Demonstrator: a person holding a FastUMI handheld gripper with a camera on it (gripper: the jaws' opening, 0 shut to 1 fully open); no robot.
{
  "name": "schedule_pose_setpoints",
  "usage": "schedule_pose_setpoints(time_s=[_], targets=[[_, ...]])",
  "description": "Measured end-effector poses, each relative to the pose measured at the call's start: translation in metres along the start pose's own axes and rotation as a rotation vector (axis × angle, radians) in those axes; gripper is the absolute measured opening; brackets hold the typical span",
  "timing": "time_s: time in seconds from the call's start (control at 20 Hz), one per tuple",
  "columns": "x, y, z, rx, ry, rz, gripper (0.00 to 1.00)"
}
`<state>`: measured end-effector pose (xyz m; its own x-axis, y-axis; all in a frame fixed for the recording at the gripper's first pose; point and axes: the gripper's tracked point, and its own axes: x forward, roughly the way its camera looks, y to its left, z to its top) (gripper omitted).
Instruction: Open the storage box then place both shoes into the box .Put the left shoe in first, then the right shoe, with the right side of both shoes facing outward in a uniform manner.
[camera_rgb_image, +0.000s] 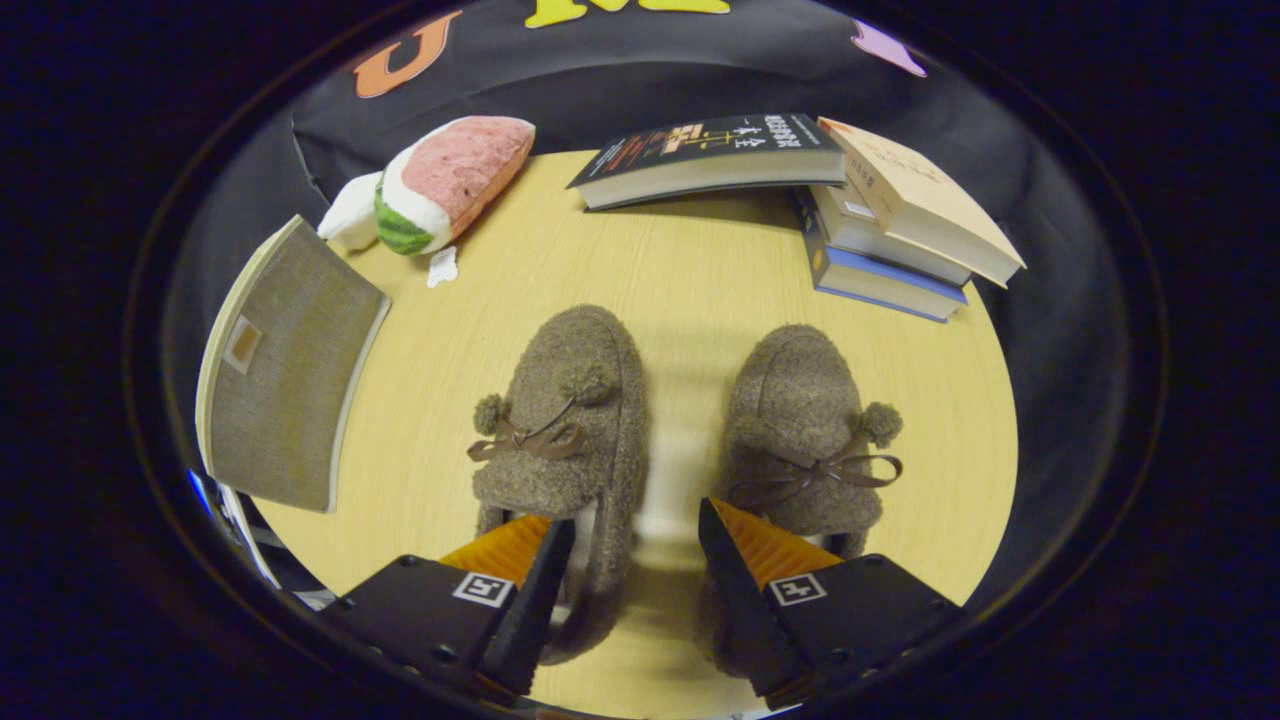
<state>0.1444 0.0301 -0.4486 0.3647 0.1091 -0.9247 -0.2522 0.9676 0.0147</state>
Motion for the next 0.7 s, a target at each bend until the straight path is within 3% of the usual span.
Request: schedule_pose_setpoints(time_s=[0.25, 0.45, 0.55, 0.65, 0.7], targets=[[0.004, 0.004, -0.005, 0.038, 0.056, -0.035, 0.50], [0.008, 0.016, -0.008, 0.112, 0.095, 0.008, 0.18], [0.006, 0.018, -0.008, 0.132, 0.122, 0.007, 0.15], [0.002, 0.019, -0.011, 0.186, 0.142, 0.009, 0.01], [0.000, 0.021, -0.012, 0.215, 0.151, 0.021, 0.01]])
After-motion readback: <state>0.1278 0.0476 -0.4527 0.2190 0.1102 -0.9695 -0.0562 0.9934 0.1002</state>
